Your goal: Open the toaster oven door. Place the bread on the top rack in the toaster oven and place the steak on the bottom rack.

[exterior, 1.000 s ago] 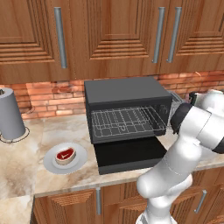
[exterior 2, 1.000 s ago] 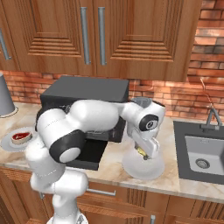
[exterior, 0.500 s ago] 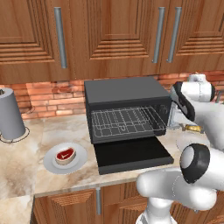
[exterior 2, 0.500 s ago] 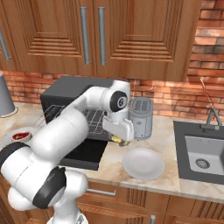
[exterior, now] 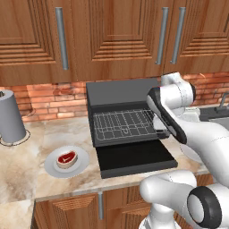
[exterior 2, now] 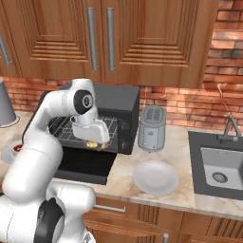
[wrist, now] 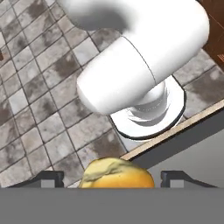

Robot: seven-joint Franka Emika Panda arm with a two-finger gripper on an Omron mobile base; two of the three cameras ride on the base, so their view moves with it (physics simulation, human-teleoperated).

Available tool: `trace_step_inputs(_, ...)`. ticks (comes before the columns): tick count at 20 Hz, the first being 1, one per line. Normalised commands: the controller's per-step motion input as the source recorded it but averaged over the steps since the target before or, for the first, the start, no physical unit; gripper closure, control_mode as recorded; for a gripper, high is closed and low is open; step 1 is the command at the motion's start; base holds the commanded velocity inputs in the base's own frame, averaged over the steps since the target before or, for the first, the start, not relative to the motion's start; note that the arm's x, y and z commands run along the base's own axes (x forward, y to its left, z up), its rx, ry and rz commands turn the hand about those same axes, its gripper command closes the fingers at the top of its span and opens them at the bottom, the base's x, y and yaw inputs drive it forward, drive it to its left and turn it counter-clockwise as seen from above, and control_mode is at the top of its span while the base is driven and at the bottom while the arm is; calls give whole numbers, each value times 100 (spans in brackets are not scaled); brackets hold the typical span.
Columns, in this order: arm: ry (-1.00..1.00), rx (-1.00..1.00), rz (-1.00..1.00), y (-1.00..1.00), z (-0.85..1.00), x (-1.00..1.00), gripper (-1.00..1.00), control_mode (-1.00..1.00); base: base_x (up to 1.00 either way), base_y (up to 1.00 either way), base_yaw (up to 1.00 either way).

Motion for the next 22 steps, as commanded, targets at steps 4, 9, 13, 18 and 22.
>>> trace_step_inputs(4, -1, 0, 10, 100, 0, 28, 100, -100, 0, 0, 0)
trace_step_inputs(9, -9, 0, 5, 81, -1, 51, 100, -100, 0, 0, 0)
trace_step_inputs(13, -9, 0, 0, 44, -14, 51, 100, -100, 0, 0, 0)
trace_step_inputs(18, -14, 0, 1, 2, -47, 39, 100, -100, 0, 0, 0)
trace_step_inputs(22, -16, 0, 2, 1, -26, 38, 100, -100, 0, 0, 0)
